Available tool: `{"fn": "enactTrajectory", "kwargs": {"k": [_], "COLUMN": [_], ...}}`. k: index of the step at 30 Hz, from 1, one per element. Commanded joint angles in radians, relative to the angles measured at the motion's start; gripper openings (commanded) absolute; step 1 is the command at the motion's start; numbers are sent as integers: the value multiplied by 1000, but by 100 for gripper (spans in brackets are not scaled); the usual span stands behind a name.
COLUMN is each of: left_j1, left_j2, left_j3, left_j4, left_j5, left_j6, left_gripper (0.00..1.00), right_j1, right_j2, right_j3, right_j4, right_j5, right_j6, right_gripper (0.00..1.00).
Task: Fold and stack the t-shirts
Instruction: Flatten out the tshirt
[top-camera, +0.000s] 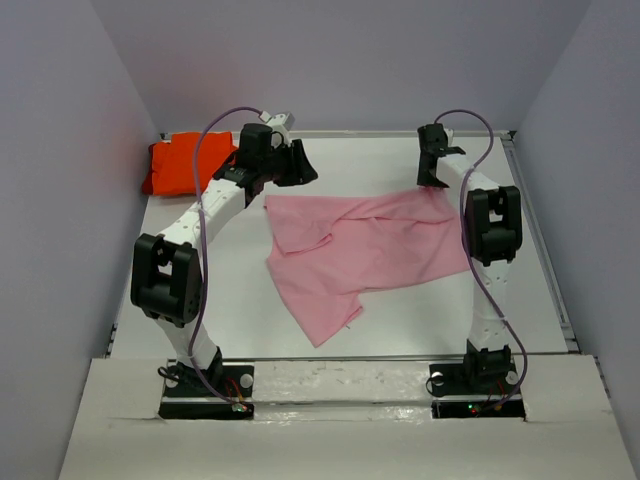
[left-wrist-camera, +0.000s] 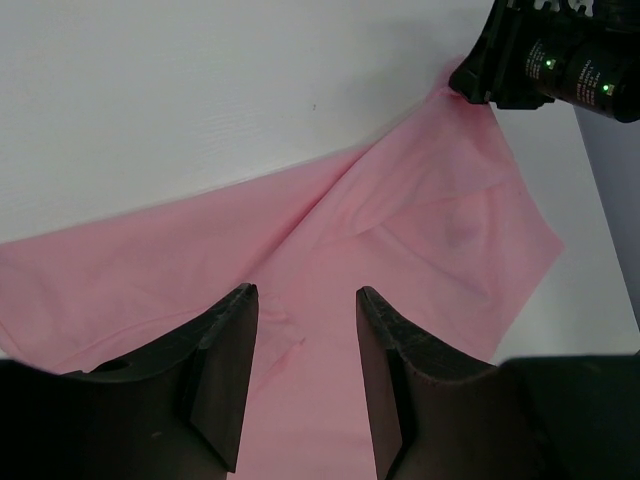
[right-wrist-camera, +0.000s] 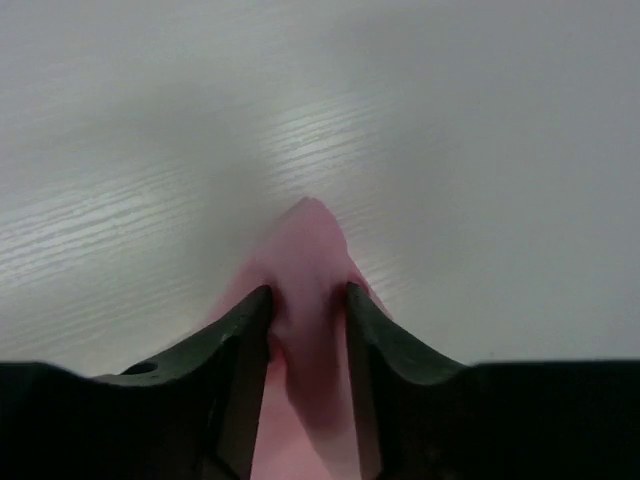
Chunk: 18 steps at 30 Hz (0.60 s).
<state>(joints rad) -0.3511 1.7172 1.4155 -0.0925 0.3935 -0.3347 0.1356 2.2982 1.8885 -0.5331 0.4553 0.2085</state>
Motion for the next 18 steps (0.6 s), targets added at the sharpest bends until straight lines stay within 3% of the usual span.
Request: {"fn": "enactTrajectory", "kwargs": {"k": [1, 2, 4, 14, 18], "left_j1": [4, 3, 3, 3, 4], "left_j2": [-48, -47, -47, -47, -33], "left_j3": [-7, -9, -9, -12, -10], "left_j4": [37, 39, 39, 50, 50], "left_j5": [38, 44, 47, 71, 82], "left_j6": [-6, -6, -7, -7, -10], "left_gripper": [53, 53, 53, 53, 52], "right_j1": [-16, -25, -25, -48, -70], "right_j2": [18, 24, 29, -37, -146], "right_j3": [29, 29, 29, 43, -31], "right_j4": [22, 24, 24, 45, 116], "right_j5": [-10, -10, -12, 13, -72], "right_j6": [-3, -3, -1, 11, 31], "right_gripper": [36, 6, 0, 0, 0]}}
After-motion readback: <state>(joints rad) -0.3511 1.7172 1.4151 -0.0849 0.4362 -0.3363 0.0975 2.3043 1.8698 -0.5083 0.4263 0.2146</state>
